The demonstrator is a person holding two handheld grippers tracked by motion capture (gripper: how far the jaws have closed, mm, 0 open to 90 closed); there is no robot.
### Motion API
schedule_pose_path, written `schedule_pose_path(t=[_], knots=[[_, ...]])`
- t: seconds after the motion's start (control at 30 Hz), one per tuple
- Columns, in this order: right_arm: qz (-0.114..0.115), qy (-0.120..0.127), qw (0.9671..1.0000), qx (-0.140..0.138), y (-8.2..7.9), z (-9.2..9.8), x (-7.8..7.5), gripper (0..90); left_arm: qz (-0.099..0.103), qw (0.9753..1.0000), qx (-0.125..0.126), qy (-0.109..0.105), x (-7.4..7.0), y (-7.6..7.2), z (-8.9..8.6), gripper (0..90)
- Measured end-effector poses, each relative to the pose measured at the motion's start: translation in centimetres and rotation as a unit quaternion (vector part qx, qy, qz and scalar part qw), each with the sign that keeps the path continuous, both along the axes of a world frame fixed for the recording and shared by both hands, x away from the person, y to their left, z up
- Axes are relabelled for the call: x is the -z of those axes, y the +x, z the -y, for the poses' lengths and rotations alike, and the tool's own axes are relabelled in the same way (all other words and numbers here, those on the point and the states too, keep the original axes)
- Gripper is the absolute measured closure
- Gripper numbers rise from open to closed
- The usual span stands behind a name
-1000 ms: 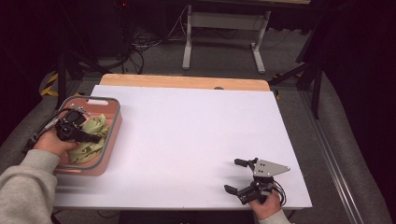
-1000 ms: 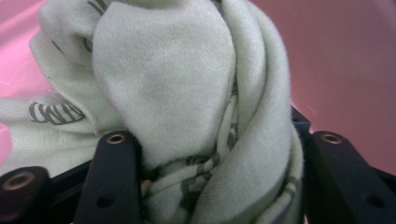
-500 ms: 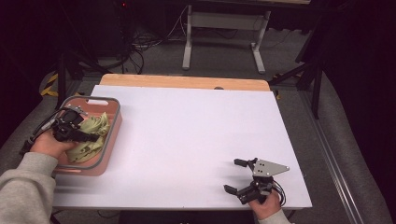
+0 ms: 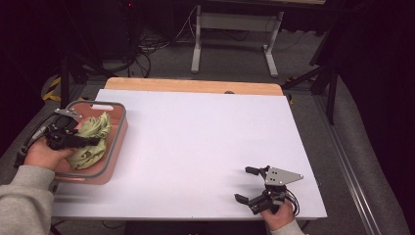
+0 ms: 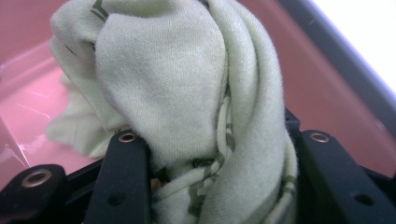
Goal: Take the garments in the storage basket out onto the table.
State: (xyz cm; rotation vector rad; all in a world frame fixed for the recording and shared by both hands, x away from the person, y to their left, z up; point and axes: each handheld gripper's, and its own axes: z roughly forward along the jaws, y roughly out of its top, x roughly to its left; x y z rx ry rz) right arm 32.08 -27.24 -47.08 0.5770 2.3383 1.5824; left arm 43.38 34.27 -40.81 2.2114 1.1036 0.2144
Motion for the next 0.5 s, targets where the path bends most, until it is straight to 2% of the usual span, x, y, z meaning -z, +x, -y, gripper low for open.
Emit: schedule_pose_path(t=[0.3, 0.5], knots=[[-0.001, 0.0, 1.0, -0.001, 0.0, 0.0, 0.0, 0.1, 0.035, 0.999, -0.012, -0.023, -1.2, -1.1, -0.3, 55.6], [0.0, 0.0, 1.0, -0.001, 0.0, 0.0, 0.0, 0.1, 0.064, 0.9966, -0.023, -0.047, -2.1, -2.0, -0.4, 55.6]])
